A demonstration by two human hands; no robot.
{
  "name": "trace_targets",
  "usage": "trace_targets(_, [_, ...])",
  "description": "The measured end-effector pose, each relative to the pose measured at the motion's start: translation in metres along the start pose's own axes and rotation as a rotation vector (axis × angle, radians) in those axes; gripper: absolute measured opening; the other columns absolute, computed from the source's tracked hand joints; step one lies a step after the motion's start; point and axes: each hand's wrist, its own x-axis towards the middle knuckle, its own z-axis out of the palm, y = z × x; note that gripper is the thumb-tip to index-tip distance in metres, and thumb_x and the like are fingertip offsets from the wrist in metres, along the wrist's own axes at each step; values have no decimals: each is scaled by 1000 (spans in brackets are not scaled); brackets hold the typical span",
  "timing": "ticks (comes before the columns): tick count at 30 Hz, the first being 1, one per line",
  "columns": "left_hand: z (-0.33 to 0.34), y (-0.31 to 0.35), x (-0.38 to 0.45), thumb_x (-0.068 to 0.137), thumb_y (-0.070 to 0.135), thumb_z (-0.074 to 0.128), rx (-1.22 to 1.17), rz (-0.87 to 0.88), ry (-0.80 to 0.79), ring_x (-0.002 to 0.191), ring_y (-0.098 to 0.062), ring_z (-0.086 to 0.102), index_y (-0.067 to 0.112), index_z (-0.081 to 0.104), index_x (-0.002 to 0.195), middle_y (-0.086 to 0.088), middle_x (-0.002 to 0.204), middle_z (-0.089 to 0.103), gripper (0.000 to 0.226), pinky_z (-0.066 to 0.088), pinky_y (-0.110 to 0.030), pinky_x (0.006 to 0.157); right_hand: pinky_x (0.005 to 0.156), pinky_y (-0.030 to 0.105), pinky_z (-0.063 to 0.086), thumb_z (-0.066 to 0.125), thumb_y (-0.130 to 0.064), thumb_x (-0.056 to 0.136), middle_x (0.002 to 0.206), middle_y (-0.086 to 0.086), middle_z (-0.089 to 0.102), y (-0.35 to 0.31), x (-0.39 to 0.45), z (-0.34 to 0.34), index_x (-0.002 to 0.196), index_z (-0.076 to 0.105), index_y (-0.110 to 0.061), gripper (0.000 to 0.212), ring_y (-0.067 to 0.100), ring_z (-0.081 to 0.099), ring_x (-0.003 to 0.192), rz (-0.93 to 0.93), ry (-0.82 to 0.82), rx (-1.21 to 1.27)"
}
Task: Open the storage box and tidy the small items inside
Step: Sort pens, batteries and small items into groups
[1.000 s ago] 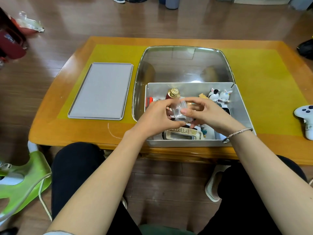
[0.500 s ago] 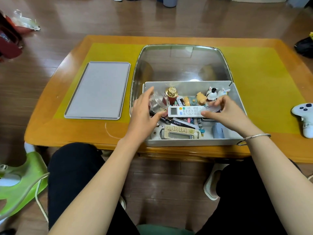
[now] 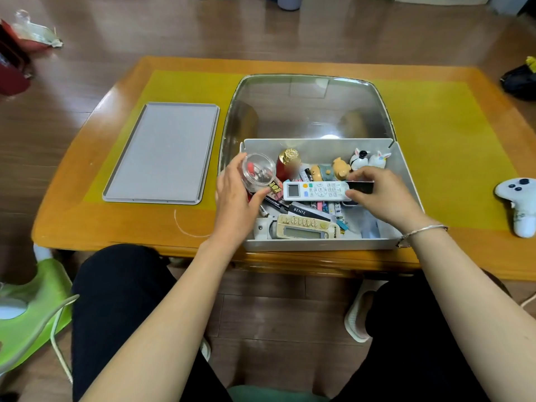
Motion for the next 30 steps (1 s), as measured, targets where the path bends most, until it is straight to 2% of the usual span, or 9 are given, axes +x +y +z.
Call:
trace_targets(2, [-2,-3,1,84,18,72,-56,-12,51,133,-11,31,22,25,142,-2,144,35,75,37,-29,108,96,39,41,76,-27,76,115,-1,65,-4,8,7,114,63,-21,41,23,53,110,-57,-104,-153])
trace_targets(5, [-3,-8,2,86,14,69,-118,-17,80,130,-13,38,18,20,142,-5,144,33,74,38,-4,92,89,38,33,76,-35,74,119,-1,61,-12,18,18,124,56,-27,54,25,46,111,-117,-206,-364])
trace_targets(8, [-2,-10,1,87,15,68,-120,-21,75,129,-12,39,18,19,142,-5,144,33,74,38,-6,91,85,37,37,76,-34,73,114,3,62,-13,24,22,121,59,-27,52,25,48,105,-145,-239,-454])
trace_targets(13, [-1,-11,0,87,14,68,-136,-28,77,125,-8,39,18,20,142,-4,143,34,73,38,-1,88,72,28,40,83,-19,64,99,5,61,-8,21,14,98,66,-14,38,19,52,88,-106,-337,-277])
trace_targets(17, [-1,-12,0,86,14,68,-162,-28,106,122,-9,41,17,21,141,-6,142,36,72,39,0,83,64,27,36,78,-12,67,86,6,64,5,16,-2,77,65,-20,18,23,57,80,-49,-168,-224])
trace_targets(20, [-1,-12,-1,87,15,68,-166,-34,120,121,-9,41,17,20,141,-6,142,35,72,40,0,83,73,35,46,79,-16,69,93,10,64,14,13,-10,86,70,-16,20,30,58,88,-4,-50,-311])
trace_targets(22, [-1,-13,-2,87,16,68,-166,-36,121,120,-7,41,18,21,141,-6,142,35,72,40,1,81,80,37,42,80,-23,69,100,11,64,17,12,-10,95,70,-17,28,32,56,96,7,-14,-397])
trace_targets(26, [-1,-14,-3,86,16,68,-175,-53,112,114,0,41,21,21,139,-4,141,36,71,41,1,78,80,36,32,80,-38,69,103,1,64,11,10,-4,96,69,-26,32,27,52,104,-38,64,-414])
trace_targets(30, [0,-14,-4,85,13,69,-154,-57,112,112,1,40,20,21,140,-6,142,36,73,39,3,75,82,36,38,76,-23,77,90,-1,58,-4,9,4,94,68,-19,20,25,54,95,-118,180,-298])
